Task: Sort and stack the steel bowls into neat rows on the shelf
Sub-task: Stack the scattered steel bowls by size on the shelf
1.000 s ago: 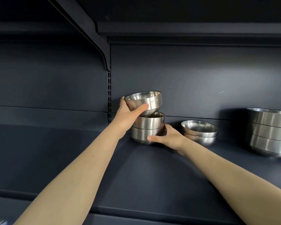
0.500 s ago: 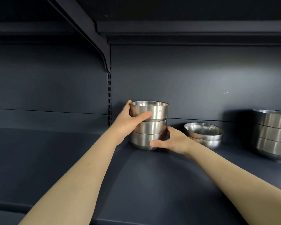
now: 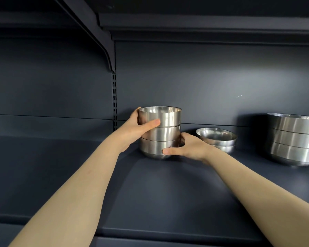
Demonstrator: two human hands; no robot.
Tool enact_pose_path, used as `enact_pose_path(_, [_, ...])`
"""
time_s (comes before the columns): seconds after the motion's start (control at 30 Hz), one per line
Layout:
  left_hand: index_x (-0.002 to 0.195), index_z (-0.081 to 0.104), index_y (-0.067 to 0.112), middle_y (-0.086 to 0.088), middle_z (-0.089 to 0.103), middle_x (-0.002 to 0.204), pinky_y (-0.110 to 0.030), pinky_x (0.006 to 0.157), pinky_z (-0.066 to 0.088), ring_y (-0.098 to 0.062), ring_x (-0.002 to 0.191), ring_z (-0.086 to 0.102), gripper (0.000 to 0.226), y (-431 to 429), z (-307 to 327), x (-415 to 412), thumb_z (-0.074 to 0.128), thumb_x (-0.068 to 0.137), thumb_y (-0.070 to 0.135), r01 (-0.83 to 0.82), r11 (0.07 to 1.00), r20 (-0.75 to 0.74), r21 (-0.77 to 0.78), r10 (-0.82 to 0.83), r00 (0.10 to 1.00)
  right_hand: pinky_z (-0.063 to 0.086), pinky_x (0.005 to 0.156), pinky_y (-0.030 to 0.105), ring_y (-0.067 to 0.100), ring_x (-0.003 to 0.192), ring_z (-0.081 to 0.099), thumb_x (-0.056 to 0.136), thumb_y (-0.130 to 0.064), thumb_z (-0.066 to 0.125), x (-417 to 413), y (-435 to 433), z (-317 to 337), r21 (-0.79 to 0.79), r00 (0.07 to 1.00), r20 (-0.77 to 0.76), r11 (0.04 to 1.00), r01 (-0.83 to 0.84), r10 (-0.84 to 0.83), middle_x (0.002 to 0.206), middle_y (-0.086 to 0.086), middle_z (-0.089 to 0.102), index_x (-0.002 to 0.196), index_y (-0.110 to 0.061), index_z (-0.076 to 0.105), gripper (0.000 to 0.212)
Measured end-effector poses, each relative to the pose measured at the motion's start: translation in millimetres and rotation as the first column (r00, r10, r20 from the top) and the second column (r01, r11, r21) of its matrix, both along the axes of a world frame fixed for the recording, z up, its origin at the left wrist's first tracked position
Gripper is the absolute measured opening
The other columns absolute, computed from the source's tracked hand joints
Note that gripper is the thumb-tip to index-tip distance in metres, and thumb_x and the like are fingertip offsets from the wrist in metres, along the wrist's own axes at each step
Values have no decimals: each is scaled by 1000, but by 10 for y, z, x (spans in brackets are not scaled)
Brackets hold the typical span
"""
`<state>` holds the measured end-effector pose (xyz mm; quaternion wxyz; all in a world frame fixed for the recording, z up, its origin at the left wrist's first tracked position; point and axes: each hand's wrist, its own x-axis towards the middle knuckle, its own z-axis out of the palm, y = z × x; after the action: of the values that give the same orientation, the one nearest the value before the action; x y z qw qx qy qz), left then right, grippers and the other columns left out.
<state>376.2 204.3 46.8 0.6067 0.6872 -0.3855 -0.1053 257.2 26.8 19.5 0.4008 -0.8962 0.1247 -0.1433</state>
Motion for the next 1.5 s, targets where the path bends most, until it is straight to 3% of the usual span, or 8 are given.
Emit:
enact_pose_path(0.27, [152, 17, 35, 19, 46, 139, -28, 112, 26, -2, 129, 43, 87, 20, 4, 117, 70, 84, 39, 54, 998, 7, 20, -54, 999, 47, 99, 27, 4, 108, 61, 64, -38, 88, -8, 14, 13, 44, 999, 3, 998, -36, 36, 112, -13, 68, 121, -19, 54, 70])
enact_pose_path(0.43, [153, 15, 34, 17, 43, 146, -29, 114, 25, -3, 132, 41, 104, -11, -10, 126, 77, 70, 50, 73, 997, -25, 8, -73, 997, 46, 98, 25, 4, 110, 60, 69, -32, 86, -30, 20, 28, 72, 998, -1, 996, -55, 55, 114, -13, 66, 120, -22, 55, 60])
enact_pose_path(0.63, [155, -10, 24, 13, 25, 157, -26, 112, 21, -7, 142, 27, 118, 25, 68, -21, 74, 77, 50, -39, 993, 44, 114, 34, 998, 51, 95, 33, 12, 99, 67, 59, -43, 88, -152, 51, 134, -159, 997, 31, 984, 76, -72, 104, -5, 72, 109, -18, 66, 60])
enact_pose_path(0.8, [153, -15, 25, 6, 1, 163, -38, 119, 15, -17, 150, 8, 122, 203, 265, -326, 74, 75, 56, -242, 952, 307, 185, 178, 935, 45, 100, 29, 21, 115, 61, 70, -40, 83, -540, 61, 453, -401, 968, 161, 883, 243, -194, 129, 7, 62, 134, -8, 54, 76])
enact_pose_path(0.93, [156, -2, 18, -1, -11, 163, -43, 120, 7, -21, 150, -6, 109, 175, 415, -676, 67, 81, 57, -449, 876, 688, 176, 216, 693, 36, 105, 27, 24, 128, 51, 78, -41, 76, -1051, -74, 775, -590, 958, 203, 756, 285, -203, 145, 5, 49, 143, -14, 44, 77])
enact_pose_path(1.03, [156, 5, 14, -4, -3, 164, -36, 120, 8, -19, 150, -2, 92, 15, 495, -1038, 57, 90, 52, -500, 862, 850, 82, 201, 487, 33, 112, 40, 26, 138, 39, 81, -51, 69, -1463, -243, 883, -675, 950, 184, 670, 310, -253, 151, 6, 42, 147, -19, 37, 80])
enact_pose_path(1.17, [154, 21, 16, -2, 17, 162, -34, 120, 14, -19, 150, 10, 71, -392, 480, -1604, 50, 96, 47, -474, 868, 936, 151, 28, 351, 30, 114, 41, 26, 141, 34, 82, -60, 62, -2159, -490, 880, -770, 929, 36, 583, 261, -368, 154, 6, 36, 150, -20, 30, 85])
enact_pose_path(1.5, [135, 49, 15, -1, 52, 137, -39, 101, 41, -21, 130, 42, 49, -1637, 176, -3524, 53, 95, 42, -284, 888, 888, 362, -236, 395, 38, 106, 37, 25, 134, 42, 87, -52, 61, -4479, -1115, 707, -792, 810, -52, 518, 323, -584, 150, 2, 42, 148, -19, 34, 74])
